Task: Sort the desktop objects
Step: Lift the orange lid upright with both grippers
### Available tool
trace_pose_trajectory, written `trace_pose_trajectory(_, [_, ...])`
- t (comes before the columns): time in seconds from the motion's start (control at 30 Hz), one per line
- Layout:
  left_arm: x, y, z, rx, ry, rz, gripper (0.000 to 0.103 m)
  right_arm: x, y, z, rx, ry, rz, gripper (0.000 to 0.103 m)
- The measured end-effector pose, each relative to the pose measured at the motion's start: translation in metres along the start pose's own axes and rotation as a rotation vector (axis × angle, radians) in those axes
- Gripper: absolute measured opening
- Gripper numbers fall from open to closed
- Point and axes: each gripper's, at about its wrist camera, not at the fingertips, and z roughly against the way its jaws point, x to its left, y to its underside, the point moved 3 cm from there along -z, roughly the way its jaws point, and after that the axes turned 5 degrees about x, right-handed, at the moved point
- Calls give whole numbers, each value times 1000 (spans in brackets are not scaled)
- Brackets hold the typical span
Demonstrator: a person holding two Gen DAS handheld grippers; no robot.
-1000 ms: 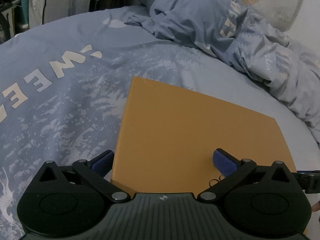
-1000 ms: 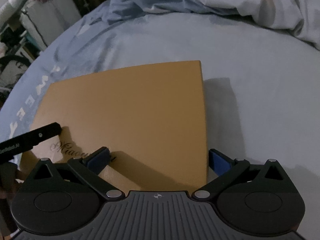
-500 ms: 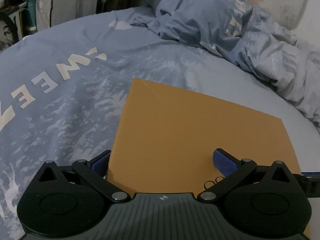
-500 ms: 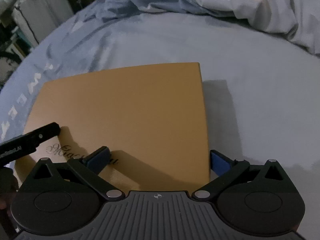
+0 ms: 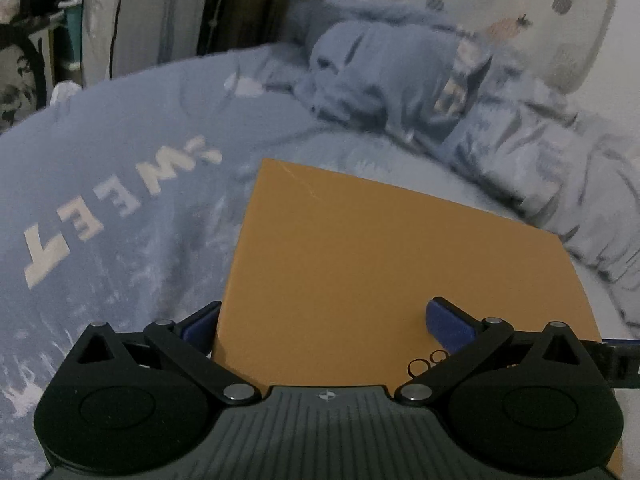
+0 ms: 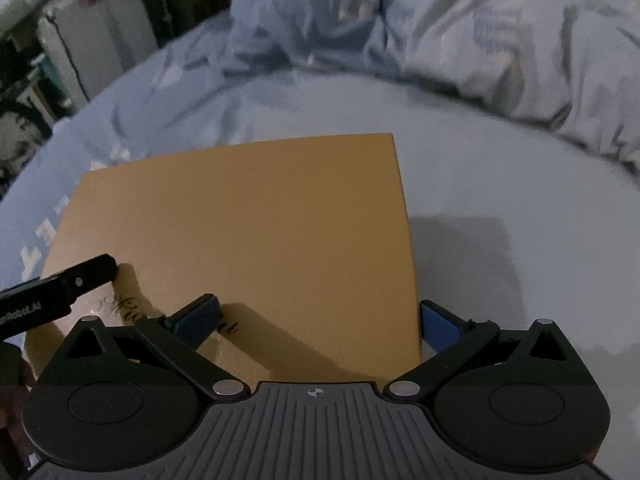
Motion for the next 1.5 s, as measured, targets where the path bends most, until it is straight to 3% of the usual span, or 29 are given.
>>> trace_pose_trajectory(0.4, [-31,-21,96,-122,58,-30,103,2,-11,120,-155,38,-3,103])
trace_pose_trajectory(0.73, [-54,-26,162,-193,96,-63,103,3,3,212,-248,55,-9,103])
trace_pose_trajectory(1.2, [-88,-13,240,-273,162,-123,103,-1,50,328,-358,91,-32,103])
trace_pose_trajectory(1.5, [-114,8,278,-294,229,-170,103,-24,94,387,-405,138,-71,103])
